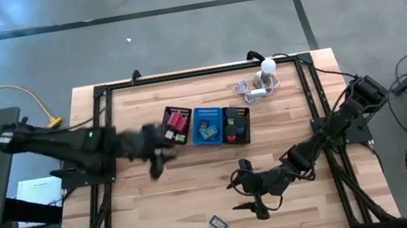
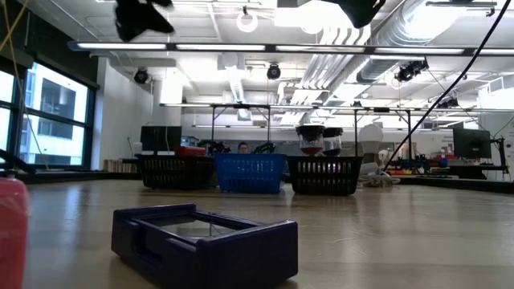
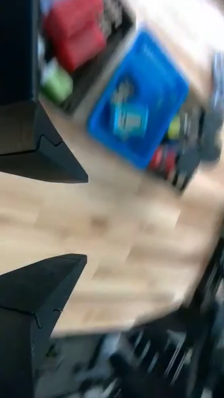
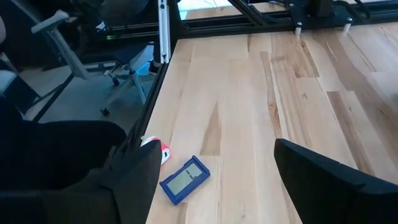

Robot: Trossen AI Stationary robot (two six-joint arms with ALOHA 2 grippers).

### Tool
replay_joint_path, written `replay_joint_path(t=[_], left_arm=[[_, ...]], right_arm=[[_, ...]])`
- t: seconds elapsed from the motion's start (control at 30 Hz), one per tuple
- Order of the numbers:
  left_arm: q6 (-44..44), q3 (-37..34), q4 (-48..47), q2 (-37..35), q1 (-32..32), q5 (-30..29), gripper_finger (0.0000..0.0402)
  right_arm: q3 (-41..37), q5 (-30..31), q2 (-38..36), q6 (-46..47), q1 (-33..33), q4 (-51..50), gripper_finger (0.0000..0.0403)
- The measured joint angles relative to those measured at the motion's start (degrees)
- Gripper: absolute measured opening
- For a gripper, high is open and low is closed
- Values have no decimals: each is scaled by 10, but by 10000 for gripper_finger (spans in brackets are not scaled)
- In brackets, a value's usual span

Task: Pick & Place Office items
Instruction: Put the purple digital clock into the blue bin

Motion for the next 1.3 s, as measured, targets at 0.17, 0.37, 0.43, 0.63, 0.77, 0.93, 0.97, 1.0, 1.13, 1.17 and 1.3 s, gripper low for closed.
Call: replay_joint_path(t=[0.17,0.37,0.43,0.63,0.77,0.93,0.97,1.0,1.13,1.17,1.3], left_arm=[[-42,-24,40,12,-158,-101,192],[-104,-42,62,58,-304,-237,192],[-110,-44,79,80,-336,-263,192],[-112,-45,156,150,-393,-305,192],[-112,-45,200,182,-405,-307,192],[-112,-45,228,199,-411,-306,192],[-112,-45,229,201,-412,-306,192],[-112,-45,229,203,-413,-305,192],[-112,-45,228,210,-413,-305,192],[-112,-45,229,212,-413,-305,192],[-112,-45,233,224,-413,-304,192]], right_arm=[[0,-47,0,-24,0,11,301],[0,-42,1,-64,17,54,301],[0,-2,1,-99,34,85,301],[0,169,1,-220,104,160,301],[0,249,1,-205,140,166,301],[1,275,28,-145,161,163,301],[1,275,41,-137,163,161,301],[1,275,54,-125,165,162,301],[13,274,113,-72,163,161,301],[22,272,130,-71,161,160,301],[87,258,193,-89,147,123,301]])
